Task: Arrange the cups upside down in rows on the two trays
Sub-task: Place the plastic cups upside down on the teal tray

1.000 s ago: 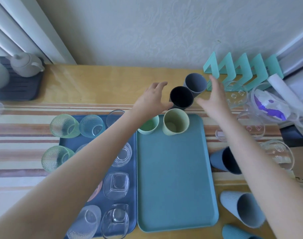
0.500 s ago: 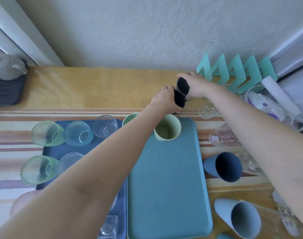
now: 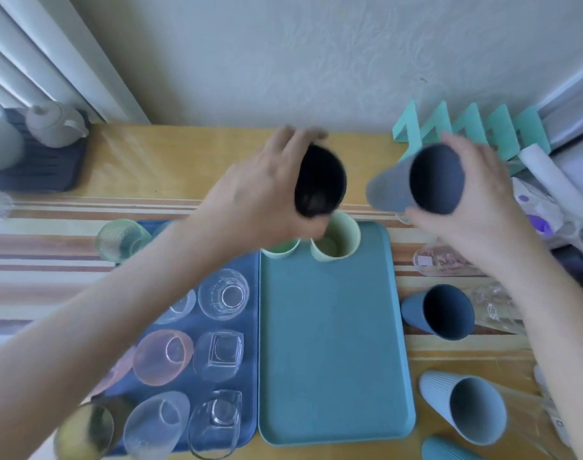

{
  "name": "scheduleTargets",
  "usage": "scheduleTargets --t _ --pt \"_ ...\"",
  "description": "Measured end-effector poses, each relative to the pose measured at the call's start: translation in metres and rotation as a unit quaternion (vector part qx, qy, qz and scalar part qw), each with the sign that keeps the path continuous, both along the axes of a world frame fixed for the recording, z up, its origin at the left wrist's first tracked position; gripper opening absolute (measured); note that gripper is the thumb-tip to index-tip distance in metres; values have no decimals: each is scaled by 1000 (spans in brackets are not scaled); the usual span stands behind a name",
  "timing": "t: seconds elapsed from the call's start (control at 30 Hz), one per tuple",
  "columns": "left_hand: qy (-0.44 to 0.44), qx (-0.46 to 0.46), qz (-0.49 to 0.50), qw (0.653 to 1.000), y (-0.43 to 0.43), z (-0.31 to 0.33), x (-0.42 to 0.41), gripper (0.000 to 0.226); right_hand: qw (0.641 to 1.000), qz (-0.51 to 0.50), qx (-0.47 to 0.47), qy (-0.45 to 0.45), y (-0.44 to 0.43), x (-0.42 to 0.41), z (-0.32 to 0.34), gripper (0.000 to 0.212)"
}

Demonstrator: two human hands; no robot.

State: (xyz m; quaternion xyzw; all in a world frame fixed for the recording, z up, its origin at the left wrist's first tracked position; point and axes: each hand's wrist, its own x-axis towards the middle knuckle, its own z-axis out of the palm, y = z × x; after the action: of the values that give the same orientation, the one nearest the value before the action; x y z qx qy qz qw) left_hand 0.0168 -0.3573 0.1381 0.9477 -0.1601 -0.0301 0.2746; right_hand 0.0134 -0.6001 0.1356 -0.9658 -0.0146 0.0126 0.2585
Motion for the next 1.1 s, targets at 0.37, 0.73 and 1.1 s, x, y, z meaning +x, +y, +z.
scheduleTargets --t 0.37,0.73,1.1 --pt "96 16 86 992 11 -98 -126 77 993 -38 66 93 43 -111 -91 85" --pt "107 -37 134 984 -12 -127 -116 82 996 -34 13 75 67 -116 -134 89" --pt "75 -30 133 988 -14 -133 -113 75 997 -36 38 47 67 -111 -140 90"
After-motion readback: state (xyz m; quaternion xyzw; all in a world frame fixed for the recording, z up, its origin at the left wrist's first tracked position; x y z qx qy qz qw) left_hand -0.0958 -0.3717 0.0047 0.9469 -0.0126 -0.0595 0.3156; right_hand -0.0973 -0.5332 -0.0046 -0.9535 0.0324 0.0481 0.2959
